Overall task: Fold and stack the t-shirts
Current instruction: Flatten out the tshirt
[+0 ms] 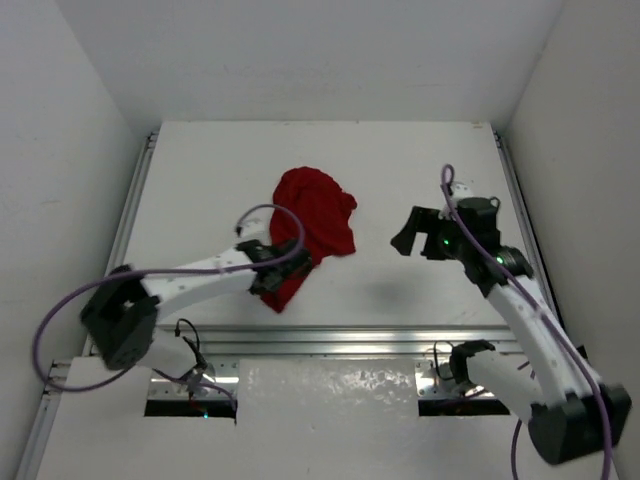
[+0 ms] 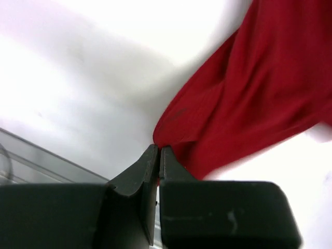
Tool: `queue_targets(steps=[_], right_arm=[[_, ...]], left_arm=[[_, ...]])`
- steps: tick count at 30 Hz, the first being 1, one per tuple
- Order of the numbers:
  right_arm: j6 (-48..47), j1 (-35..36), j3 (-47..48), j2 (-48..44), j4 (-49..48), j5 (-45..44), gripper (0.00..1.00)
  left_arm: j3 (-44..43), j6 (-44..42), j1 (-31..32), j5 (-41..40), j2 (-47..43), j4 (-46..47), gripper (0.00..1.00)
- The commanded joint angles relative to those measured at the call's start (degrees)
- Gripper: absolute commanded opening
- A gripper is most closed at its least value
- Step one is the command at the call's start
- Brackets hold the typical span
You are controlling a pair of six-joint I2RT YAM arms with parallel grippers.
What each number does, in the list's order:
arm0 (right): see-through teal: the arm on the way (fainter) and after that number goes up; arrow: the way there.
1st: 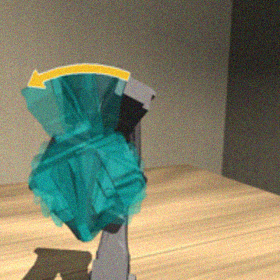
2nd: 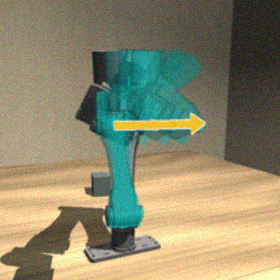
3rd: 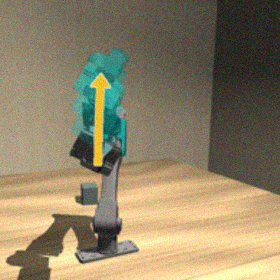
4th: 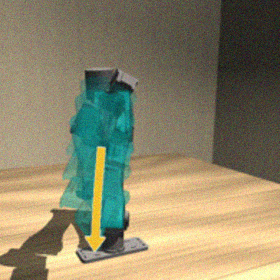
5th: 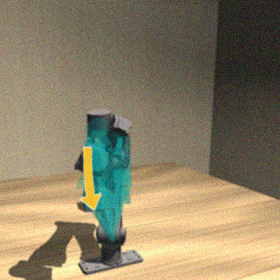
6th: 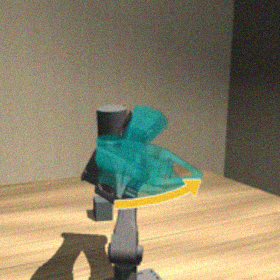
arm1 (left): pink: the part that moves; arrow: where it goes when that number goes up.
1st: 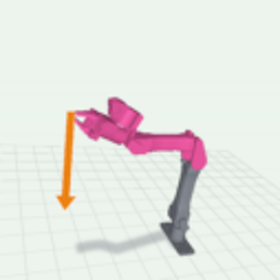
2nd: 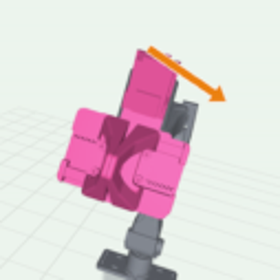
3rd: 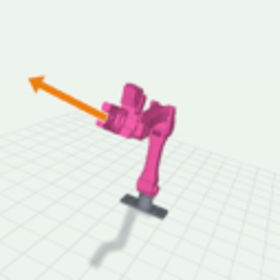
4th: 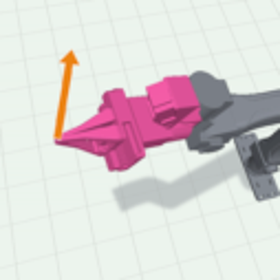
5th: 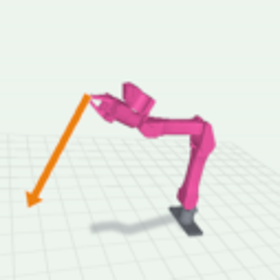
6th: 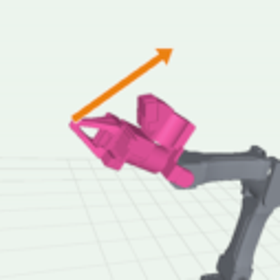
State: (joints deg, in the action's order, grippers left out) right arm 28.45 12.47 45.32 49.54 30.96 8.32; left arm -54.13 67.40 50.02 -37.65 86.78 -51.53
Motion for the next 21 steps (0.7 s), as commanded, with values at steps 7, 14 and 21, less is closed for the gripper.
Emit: queue_targets(steps=[7, 14, 21], right_arm=[[21.90, 12.20, -3.75, 37.01, -38.85, 11.73, 0.84], [36.14, 22.42, -7.09, 44.58, -48.10, 0.75, 0.79], [41.16, 25.23, -3.57, 53.20, -48.09, -7.93, 0.52]], left_arm=[[8.07, -6.83, -6.43, 0.47, -15.94, 6.35, 0.00], [9.92, -8.69, -6.60, 1.26, -16.38, 8.11, 0.00], [10.80, -9.56, -6.60, 1.26, -17.70, 8.55, 0.00]])
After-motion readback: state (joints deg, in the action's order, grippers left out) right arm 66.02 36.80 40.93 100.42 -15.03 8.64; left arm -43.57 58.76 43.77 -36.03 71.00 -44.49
